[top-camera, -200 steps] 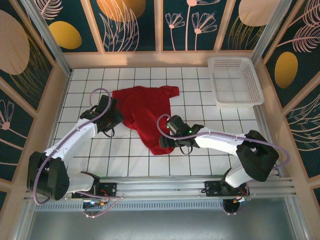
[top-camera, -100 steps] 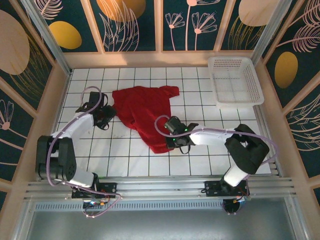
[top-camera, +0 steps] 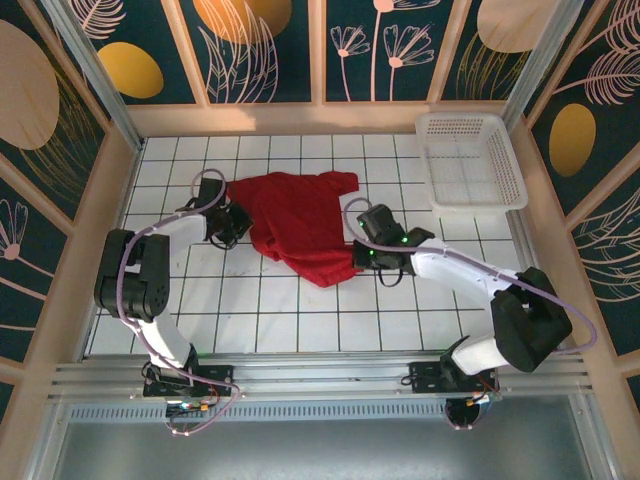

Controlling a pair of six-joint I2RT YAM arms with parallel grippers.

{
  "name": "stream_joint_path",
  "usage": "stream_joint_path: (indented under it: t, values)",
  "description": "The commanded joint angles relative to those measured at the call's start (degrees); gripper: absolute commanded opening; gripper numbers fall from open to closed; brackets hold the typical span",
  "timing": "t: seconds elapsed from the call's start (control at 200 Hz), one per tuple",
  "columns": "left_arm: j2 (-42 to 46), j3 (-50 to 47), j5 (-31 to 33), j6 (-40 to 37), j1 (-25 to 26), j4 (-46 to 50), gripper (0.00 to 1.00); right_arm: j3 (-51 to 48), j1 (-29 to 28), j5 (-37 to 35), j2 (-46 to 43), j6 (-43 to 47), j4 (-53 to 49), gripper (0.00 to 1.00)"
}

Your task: Fold and stack the t-shirts

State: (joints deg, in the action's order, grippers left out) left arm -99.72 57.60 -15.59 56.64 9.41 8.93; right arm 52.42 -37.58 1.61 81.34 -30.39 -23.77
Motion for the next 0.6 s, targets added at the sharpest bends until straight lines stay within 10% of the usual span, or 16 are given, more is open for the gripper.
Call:
stream_joint_path:
  t: [0.0, 0.595]
  values:
    - [7.1, 5.3, 4.8, -0.4, -0.1, 6.6, 0.00, 7.7, 3.7, -0.4, -3.0, 1.6, -1.0, 0.00]
    - [20.8, 29.6, 18.4, -3.8, -0.4, 26.2, 0.00, 31.5, 18.6, 6.8, -10.9, 8.5, 2.2, 0.00]
